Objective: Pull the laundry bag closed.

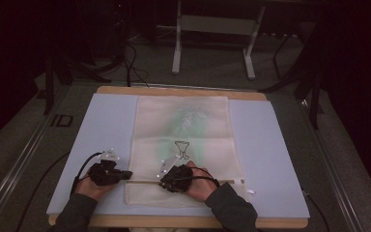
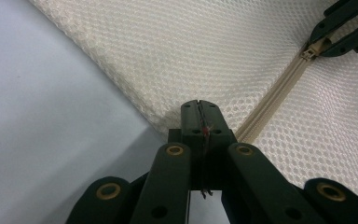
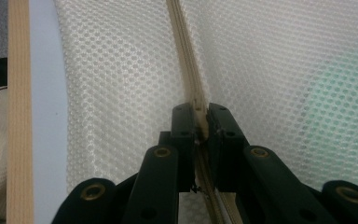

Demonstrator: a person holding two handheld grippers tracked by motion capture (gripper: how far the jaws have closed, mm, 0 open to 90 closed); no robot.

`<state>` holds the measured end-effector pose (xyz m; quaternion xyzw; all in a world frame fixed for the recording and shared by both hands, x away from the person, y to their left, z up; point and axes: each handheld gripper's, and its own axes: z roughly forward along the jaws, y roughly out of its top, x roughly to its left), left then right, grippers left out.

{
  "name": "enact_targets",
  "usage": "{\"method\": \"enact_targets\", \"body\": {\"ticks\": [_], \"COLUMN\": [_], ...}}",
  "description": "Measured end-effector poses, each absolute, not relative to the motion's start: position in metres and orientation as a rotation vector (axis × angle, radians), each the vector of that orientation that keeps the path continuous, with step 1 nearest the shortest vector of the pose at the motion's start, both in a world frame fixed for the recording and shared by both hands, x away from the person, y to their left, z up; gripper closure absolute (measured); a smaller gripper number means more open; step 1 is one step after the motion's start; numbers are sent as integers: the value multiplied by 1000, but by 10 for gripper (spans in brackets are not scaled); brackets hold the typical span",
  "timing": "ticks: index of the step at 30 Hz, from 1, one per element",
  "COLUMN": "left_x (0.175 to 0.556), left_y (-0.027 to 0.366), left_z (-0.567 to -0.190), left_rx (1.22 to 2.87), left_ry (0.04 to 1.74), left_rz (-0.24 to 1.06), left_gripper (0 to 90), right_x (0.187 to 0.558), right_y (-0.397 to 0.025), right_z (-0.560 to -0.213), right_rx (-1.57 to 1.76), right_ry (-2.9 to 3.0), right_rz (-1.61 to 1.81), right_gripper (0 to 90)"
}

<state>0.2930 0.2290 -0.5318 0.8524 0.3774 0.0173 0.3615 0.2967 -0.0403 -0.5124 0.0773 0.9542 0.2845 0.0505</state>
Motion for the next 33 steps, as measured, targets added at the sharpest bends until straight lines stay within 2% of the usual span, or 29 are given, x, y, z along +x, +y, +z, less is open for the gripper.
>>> {"method": "enact_targets", "body": {"ticks": [33], "left_x": [293], "left_y": [229], "left_z": [-532], "left_rx": [2191], "left_ry": [977], "left_rz": [40], "left_gripper": [900], "right_x": [298], "right_y": [-62], "right_z": [-508], "right_rx": [253], "right_ry": [2905], "right_rz": [827], "right_gripper": [820]}}
